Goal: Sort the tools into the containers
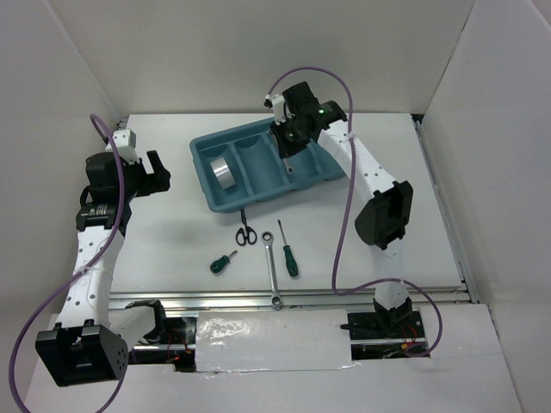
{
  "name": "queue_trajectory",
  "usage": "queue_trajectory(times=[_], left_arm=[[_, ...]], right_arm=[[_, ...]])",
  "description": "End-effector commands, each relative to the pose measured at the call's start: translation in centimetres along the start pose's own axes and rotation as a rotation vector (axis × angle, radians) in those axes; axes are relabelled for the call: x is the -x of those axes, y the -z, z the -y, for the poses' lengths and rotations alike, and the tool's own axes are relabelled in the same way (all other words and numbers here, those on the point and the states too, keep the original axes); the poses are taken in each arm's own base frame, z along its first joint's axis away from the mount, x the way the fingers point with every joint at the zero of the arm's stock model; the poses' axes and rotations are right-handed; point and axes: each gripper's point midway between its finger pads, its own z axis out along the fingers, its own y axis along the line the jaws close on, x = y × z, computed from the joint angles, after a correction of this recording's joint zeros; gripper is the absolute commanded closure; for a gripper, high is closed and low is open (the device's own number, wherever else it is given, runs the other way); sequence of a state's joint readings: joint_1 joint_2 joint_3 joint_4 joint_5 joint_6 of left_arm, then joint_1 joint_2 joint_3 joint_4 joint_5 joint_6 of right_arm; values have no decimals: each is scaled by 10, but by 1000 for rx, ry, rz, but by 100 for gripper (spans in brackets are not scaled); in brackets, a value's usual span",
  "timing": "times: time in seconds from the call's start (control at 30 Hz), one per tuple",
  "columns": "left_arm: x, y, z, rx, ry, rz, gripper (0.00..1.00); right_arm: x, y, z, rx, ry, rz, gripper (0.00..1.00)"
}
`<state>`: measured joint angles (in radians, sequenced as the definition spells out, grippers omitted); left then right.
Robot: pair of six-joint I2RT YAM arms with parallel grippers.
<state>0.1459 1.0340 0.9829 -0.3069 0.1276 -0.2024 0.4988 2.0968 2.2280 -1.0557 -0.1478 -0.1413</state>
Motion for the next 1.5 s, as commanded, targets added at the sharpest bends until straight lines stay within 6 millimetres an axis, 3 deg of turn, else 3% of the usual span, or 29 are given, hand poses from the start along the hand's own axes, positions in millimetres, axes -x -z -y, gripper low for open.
queue_trajectory(times=[0.0,0.13,0.3,0.33,0.4,0.5,0.6,0.7,0.73,0.8,0.83,0.87,0.9,0.93,0.97,1.0,1.07,1.1,1.17,1.2,1.27,1.3,1.4,1.47], left_arm=[[9,4,-1,4,22,57,1],[6,6,-2,8,24,50,1],[2,4,-4,15,34,42,1],[2,4,-4,18,43,42,1],[0,3,-4,17,50,42,1],[1,4,-4,19,56,49,1],[2,5,-4,26,65,45,1],[7,7,-5,37,78,51,1],[9,7,-5,42,83,56,1],[15,12,-6,52,79,72,1],[19,15,-6,55,76,84,1],[20,16,-7,63,75,91,1],[23,20,-9,76,71,100,1],[25,22,-10,82,67,107,1],[27,25,-11,89,60,116,1],[27,26,-13,100,59,113,1],[25,27,-15,112,57,110,1],[23,28,-17,119,54,108,1],[18,27,-18,124,55,103,1],[16,27,-18,123,57,100,1],[13,26,-19,124,63,92,1],[13,26,-19,124,62,91,1],[16,28,-20,128,59,97,1],[18,29,-20,128,55,103,1]], right_arm=[[54,-23,-13,30,-20,176,100],[82,-44,-25,43,-17,278,100],[58,-92,-38,41,4,196,100],[44,-105,-38,35,1,161,95],[38,-115,-36,12,5,152,86],[34,-121,-32,-2,-9,134,59],[43,-106,-37,15,-45,154,40],[55,-66,-47,49,-92,189,39],[58,-41,-53,69,-97,210,40],[51,-16,-63,106,-119,199,41],[39,5,-72,148,-125,186,42],[29,14,-78,168,-138,169,43],[-1,6,-82,162,-214,94,51],[-5,28,-85,144,-230,115,56],[-23,28,-95,114,-229,68,57],[-60,18,-102,96,-262,-29,58],[-87,27,-130,115,-252,-70,57],[-119,19,-136,100,-247,-138,57],[-131,19,-152,93,-251,-136,57],[-149,16,-167,102,-228,-179,55],[-160,11,-182,101,-201,-182,50],[-175,8,-192,82,-161,-198,49],[-203,-1,-209,87,-136,-258,43],[-212,-8,-213,81,-151,-278,42]])
